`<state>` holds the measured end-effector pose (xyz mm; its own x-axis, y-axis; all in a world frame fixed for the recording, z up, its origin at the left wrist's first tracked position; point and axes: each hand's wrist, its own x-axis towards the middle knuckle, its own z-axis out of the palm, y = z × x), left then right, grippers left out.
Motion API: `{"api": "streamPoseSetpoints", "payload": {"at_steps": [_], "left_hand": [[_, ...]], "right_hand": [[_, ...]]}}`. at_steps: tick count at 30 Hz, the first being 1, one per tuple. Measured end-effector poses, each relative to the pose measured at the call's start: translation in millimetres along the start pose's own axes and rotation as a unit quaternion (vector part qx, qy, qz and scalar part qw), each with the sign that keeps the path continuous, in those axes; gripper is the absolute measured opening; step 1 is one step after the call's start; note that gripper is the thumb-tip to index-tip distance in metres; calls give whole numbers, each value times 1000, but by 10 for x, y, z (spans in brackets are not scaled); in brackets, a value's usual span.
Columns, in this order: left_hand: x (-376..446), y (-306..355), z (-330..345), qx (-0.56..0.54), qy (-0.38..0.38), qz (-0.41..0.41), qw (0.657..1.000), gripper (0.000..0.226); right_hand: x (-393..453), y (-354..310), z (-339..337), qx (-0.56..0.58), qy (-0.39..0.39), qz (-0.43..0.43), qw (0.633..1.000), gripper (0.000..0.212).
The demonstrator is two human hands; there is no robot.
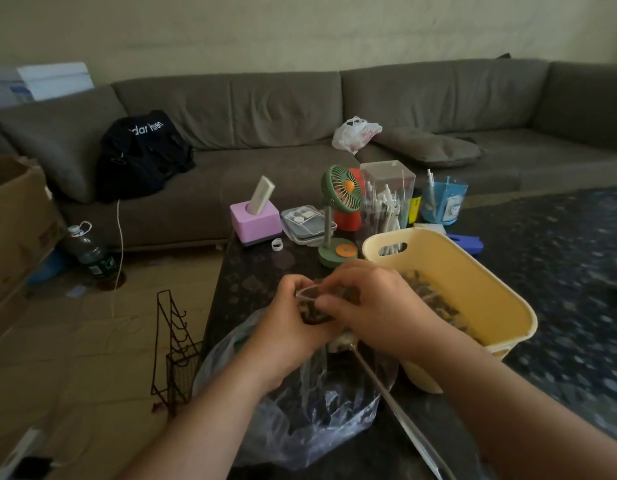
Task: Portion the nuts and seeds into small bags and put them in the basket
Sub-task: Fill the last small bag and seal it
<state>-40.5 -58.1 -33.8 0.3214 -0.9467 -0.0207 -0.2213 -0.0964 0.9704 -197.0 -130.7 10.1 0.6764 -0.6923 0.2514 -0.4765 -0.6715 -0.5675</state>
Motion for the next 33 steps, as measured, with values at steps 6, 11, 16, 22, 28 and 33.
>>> {"api": "streamPoseSetpoints", "payload": {"at_steps": [6, 11, 16, 22, 28, 33], "left_hand": [[4, 37, 24, -96, -55, 10, 994, 58], [-35, 81, 113, -304, -67, -49, 949, 56], [-79, 143, 172, -414, -56, -59, 906, 42], [-81, 215, 191, -442, -29, -47, 895, 34], [-162, 256, 182, -379, -35, -28, 924, 42], [-148, 254, 151, -381, -29, -43, 923, 38]], "right_hand": [[26, 47, -50, 142, 100, 97, 980, 9], [69, 12, -45, 300, 128, 131, 936, 11], [83, -50, -29, 497, 130, 148, 845, 30], [-14, -37, 10, 495, 58, 154, 853, 22], [-49, -25, 1, 374, 146, 139, 905, 10], [-96, -49, 1, 470, 102, 135, 866, 24]]}}
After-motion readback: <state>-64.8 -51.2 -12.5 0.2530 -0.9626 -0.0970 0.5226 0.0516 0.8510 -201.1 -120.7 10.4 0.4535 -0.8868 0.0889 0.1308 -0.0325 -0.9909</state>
